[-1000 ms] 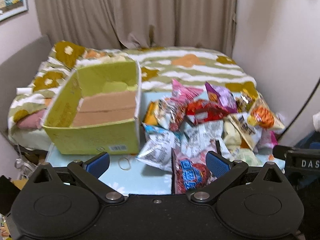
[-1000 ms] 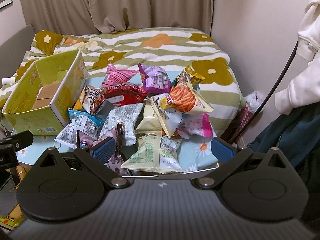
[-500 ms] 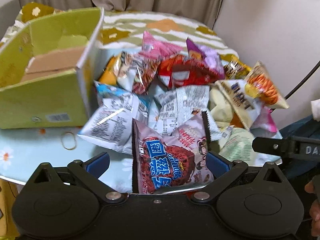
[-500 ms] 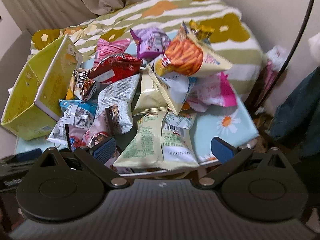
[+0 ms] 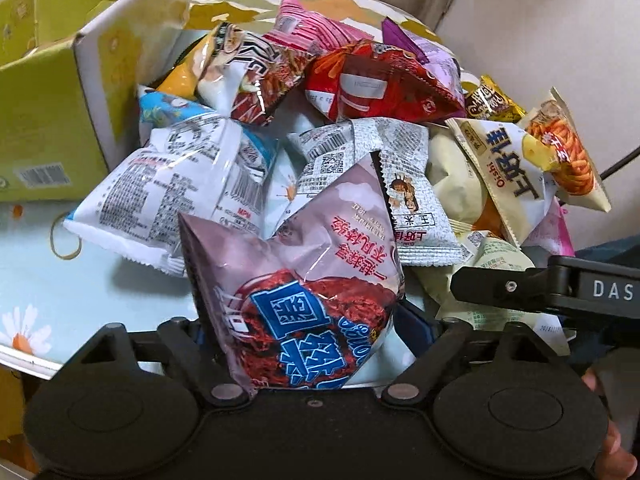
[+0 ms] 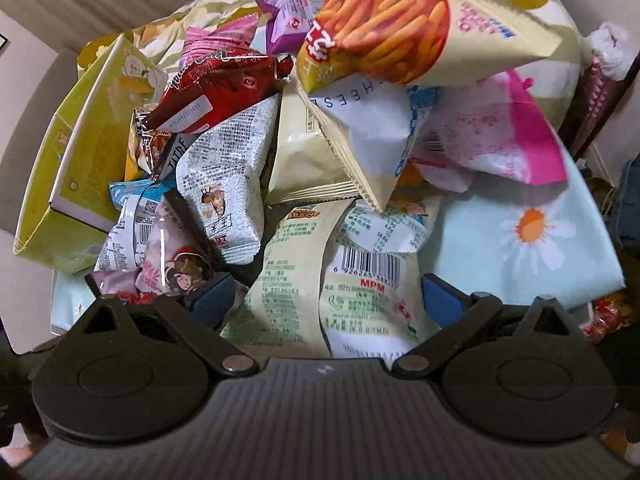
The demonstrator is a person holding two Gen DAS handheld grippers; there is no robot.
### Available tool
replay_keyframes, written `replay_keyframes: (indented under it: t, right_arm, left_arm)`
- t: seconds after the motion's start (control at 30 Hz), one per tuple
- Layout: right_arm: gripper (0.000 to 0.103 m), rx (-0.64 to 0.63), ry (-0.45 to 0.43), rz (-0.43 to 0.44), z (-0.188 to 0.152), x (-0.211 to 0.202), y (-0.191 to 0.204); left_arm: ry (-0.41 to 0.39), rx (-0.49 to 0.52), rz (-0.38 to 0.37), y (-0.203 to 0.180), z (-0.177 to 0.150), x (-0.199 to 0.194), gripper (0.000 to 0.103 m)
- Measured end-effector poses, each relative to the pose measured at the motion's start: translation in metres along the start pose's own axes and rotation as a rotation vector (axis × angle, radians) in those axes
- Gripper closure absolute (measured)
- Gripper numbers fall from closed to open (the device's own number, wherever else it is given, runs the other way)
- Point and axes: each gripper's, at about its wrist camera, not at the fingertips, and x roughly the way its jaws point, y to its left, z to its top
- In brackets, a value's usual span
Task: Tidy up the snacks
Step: 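Grasp the purple-blue snack bag with the left tool while the right tool grasps the cream bag, then carry both bags to the box and release them inside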
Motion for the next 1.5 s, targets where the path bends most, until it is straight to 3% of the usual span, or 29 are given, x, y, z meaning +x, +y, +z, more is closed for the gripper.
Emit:
replay_keyframes:
  t: [0.3,0.43,0.6,0.9,1.23,1.5]
  right_arm:
    - [0.000,-0.004,0.028,0.007,0.009,0.019,0.001]
    - [0.014,-0.007,0.038,0.018,0.009,0.021,-0.002]
    - [0.022,-0.021,0.030,0.021,0.010,0.009,-0.003]
    - [0.024,-0.061,-0.018,0.033,0.006,-0.031,0.010]
    - [0.024,-0.225,-0.106,0.129,0.023,-0.064,0.064]
    - [0.024,-0.360,-0.183,0.200,0.063,-0.060,0.139]
  left_arm:
    - [-0.026,-0.031,-0.001,0.005,-0.004,-0.008,0.032]
    - [-0.042,-0.041,-0.006,0.005,-0.004,-0.018,0.034]
    - [-0.071,-0.044,-0.013,0.002,-0.003,-0.032,0.035]
    - [-0.153,-0.071,-0.011,-0.001,0.005,-0.078,0.035]
    - [-0.304,-0.152,0.030,0.015,0.033,-0.128,0.035]
    - [-0.403,-0.174,0.132,0.069,0.085,-0.157,0.034]
